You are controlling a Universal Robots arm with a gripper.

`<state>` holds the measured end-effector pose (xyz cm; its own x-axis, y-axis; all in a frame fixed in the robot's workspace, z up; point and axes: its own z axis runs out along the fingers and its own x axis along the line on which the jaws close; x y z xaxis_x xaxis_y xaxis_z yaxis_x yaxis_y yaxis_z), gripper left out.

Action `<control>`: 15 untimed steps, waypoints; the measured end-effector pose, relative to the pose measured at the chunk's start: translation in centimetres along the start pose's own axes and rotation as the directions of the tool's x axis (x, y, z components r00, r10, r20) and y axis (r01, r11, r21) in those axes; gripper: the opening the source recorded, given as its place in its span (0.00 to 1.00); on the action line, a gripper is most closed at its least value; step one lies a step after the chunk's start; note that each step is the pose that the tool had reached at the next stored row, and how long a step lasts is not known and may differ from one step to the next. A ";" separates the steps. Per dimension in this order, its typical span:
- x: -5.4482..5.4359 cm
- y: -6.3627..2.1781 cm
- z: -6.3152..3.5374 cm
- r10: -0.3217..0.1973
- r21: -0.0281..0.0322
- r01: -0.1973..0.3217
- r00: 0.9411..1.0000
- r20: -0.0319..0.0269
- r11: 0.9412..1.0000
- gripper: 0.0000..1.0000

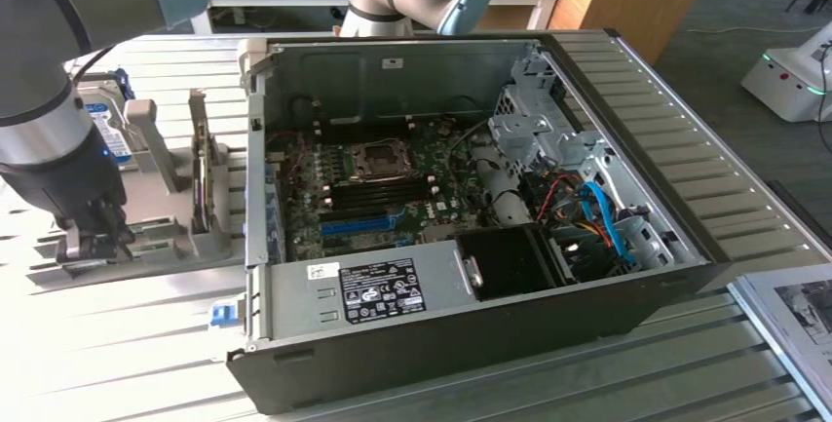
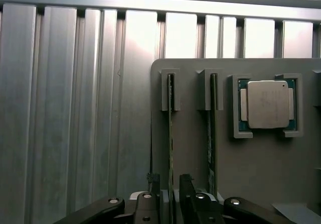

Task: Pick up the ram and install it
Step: 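Pick up the ram and move it above insertion slot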

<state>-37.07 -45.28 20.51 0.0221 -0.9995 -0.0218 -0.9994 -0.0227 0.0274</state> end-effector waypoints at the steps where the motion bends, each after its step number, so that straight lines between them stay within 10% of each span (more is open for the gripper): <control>1: 0.0 0.00 0.04 0.000 0.000 0.000 1.000 0.000 1.000 0.30; 15: 0.0 -0.01 0.34 0.000 0.000 0.000 1.000 0.000 1.000 0.30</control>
<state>-37.06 -45.28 20.17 0.0221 -0.9995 -0.0219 -0.9994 -0.0227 0.0273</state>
